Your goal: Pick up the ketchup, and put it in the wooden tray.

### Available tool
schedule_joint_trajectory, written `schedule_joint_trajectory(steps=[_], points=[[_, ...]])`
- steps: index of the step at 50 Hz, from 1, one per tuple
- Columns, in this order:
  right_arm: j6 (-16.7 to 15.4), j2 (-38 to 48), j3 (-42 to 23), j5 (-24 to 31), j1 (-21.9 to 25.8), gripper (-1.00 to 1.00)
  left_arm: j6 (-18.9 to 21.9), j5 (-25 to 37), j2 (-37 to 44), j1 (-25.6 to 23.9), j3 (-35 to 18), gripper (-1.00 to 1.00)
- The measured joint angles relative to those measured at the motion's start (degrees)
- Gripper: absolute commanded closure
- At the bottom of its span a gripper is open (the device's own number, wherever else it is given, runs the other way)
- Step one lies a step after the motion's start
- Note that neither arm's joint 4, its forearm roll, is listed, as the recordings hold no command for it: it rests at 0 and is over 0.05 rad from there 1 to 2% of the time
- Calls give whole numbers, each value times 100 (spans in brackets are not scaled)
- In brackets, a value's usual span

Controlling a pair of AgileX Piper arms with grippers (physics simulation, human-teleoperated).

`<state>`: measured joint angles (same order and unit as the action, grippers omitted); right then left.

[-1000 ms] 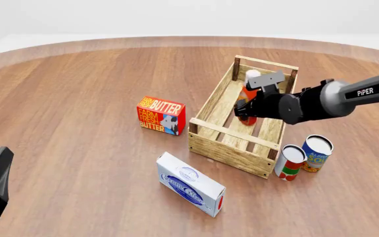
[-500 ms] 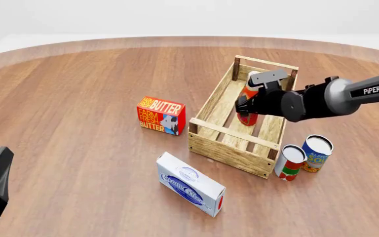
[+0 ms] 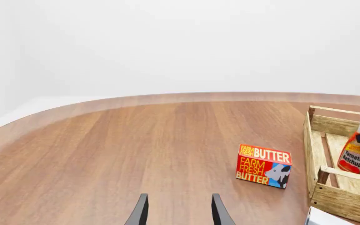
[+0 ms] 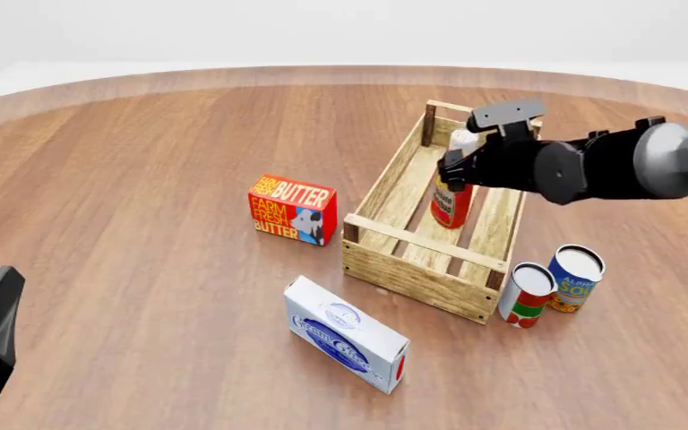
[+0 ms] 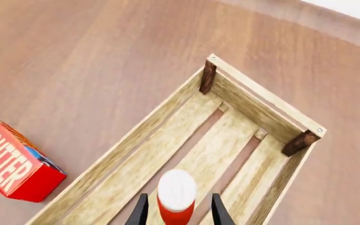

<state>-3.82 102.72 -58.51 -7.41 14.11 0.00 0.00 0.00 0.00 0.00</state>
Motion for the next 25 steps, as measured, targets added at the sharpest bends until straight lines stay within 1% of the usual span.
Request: schedule_joint_trajectory(steps=[13, 25], points=[[-45, -642, 247, 177, 46, -100, 0, 0, 0, 0, 0, -100], [-14, -1166, 692, 206, 172, -100, 0, 0, 0, 0, 0, -100]])
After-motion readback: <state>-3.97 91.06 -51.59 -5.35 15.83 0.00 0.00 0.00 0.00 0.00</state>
